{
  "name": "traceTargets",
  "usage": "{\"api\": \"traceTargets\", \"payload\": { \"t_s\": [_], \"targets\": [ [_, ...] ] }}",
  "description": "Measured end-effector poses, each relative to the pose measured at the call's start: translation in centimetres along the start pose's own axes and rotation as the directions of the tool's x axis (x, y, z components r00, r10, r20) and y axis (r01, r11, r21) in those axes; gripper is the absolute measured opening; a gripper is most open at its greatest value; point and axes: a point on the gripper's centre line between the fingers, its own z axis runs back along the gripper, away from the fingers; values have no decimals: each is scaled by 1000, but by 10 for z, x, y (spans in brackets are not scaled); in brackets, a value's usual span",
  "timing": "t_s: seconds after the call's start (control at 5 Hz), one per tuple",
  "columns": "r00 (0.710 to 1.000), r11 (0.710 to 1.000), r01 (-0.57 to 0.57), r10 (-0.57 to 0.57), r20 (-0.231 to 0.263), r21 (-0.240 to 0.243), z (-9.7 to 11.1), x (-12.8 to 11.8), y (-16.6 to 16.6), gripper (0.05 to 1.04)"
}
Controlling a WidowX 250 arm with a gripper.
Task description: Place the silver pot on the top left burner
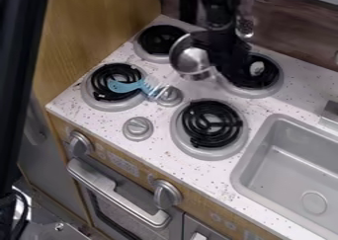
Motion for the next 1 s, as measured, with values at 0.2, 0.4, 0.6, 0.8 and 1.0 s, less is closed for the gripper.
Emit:
{"api": "traceTargets", "payload": {
  "t_s": [0.2,0.4,0.6,0.8,1.0],
  "targets": [
    [999,999,11,-12,36,32,-6,21,20,71],
    [996,995,35,-41,73,89,-23,30,36,70],
    [993,988,54,-69,98,147,-28,47,52,70],
    [990,977,55,-80,116,206,-39,60,73,70],
    [994,967,42,-67,90,250,-53,70,91,70]
  ]
}}
